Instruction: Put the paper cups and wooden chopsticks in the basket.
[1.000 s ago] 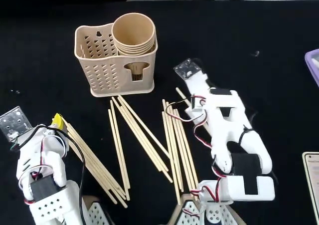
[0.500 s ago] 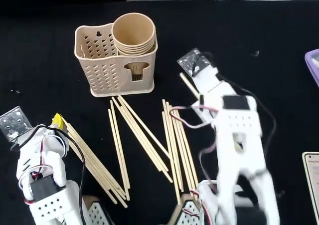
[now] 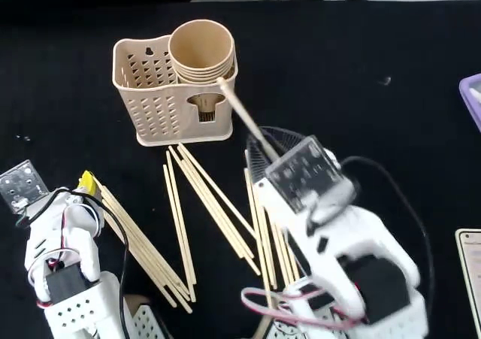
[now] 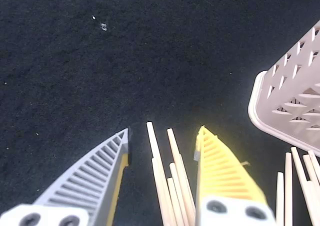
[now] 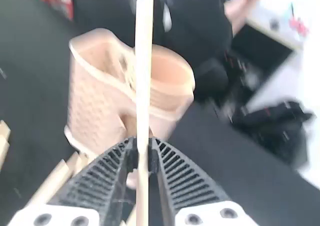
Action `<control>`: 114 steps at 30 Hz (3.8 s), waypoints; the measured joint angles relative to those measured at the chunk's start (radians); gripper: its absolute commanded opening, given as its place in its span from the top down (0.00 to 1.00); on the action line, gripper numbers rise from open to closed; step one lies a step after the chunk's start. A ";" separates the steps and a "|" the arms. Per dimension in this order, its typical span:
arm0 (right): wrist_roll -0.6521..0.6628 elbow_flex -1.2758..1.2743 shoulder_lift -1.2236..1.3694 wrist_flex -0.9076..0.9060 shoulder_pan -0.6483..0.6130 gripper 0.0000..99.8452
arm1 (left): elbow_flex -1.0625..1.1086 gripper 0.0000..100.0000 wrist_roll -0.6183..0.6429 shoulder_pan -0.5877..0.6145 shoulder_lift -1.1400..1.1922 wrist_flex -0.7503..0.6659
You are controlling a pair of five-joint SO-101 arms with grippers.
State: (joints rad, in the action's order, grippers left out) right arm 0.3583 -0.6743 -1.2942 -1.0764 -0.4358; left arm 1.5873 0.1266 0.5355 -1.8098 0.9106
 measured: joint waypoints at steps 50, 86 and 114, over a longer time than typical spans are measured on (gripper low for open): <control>-0.206 0.666 1.430 0.991 -0.204 0.83 | 0.000 0.78 0.000 0.000 0.000 0.000; -0.106 -0.362 0.577 0.172 0.064 0.87 | -0.002 0.78 -0.061 0.000 0.000 0.037; -0.153 -0.365 0.934 0.522 0.404 0.87 | -0.638 0.77 -0.215 -0.041 0.985 0.232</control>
State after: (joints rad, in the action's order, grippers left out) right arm 0.2048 -1.0395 -0.3598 -0.5547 -0.0322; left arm 0.9490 -0.0882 0.4941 -0.8247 1.1423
